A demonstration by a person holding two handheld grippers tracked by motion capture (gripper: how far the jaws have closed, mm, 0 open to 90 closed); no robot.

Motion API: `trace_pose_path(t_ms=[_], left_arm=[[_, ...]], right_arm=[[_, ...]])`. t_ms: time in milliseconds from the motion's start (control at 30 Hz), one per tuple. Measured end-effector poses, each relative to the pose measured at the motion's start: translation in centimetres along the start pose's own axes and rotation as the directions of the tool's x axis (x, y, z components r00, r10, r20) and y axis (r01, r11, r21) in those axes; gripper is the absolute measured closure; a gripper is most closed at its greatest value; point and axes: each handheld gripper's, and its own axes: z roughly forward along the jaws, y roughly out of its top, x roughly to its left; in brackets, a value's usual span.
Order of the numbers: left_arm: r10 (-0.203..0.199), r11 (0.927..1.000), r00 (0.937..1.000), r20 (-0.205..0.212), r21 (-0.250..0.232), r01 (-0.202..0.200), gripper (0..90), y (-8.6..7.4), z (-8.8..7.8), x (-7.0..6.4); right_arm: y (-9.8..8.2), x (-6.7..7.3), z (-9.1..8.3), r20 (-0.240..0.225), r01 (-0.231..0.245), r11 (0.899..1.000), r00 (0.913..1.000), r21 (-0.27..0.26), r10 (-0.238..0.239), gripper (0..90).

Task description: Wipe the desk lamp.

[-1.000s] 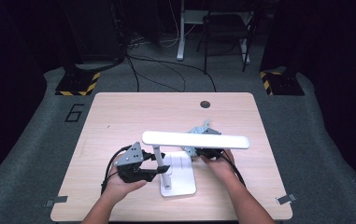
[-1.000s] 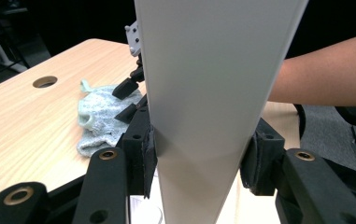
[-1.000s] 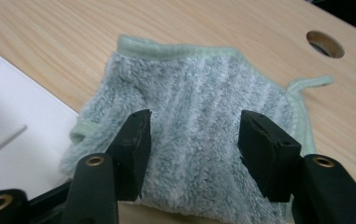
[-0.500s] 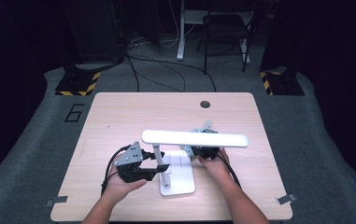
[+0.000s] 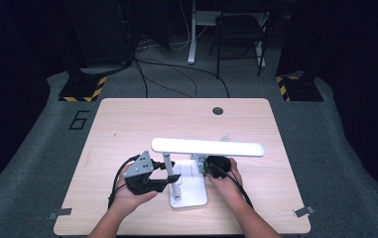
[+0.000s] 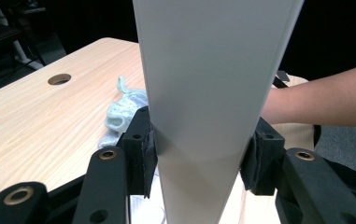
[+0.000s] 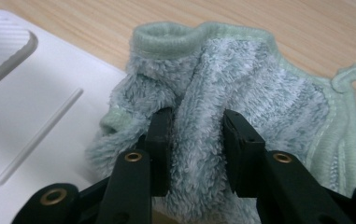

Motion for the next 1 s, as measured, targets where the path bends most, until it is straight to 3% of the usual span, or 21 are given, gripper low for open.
trace_pose_path(t_ms=[67, 167, 233, 633, 1000], left_arm=[[-0.001, 1.0, 1.0, 0.001, -0.001, 0.001, 53.2, 0.0, 0.0, 0.0], [0.004, 0.9999, 1.0, -0.002, 0.009, -0.004, 53.2, 0.0, 0.0, -0.1], [0.002, 1.0, 1.0, -0.008, 0.003, -0.002, 53.1, 0.0, 0.0, -0.1], [0.006, 0.9999, 1.0, -0.006, 0.009, -0.006, 53.1, 0.0, 0.1, -0.2], [0.007, 0.9999, 0.9999, -0.008, 0.013, -0.007, 53.1, 0.0, 0.1, -0.2]], right_arm=[[-0.2, 0.5, -0.3, 0.016, -0.001, 1.0, 0.9999, 0.006, 0.001, 67.1], [-0.4, 0.9, -0.7, 0.03, 0.044, 0.999, 0.9986, 0.008, -0.044, 67.7], [-0.6, 1.2, -0.9, 0.041, 0.039, 0.999, 0.9984, 0.012, -0.039, 67.7], [-2.3, 1.2, -2.1, -0.007, 0.063, 0.997, 0.998, -0.041, -0.063, 67.7], [-4.5, 1.9, -4.4, -0.065, 0.032, 0.999, 0.9973, -0.042, -0.035, 67.4]])
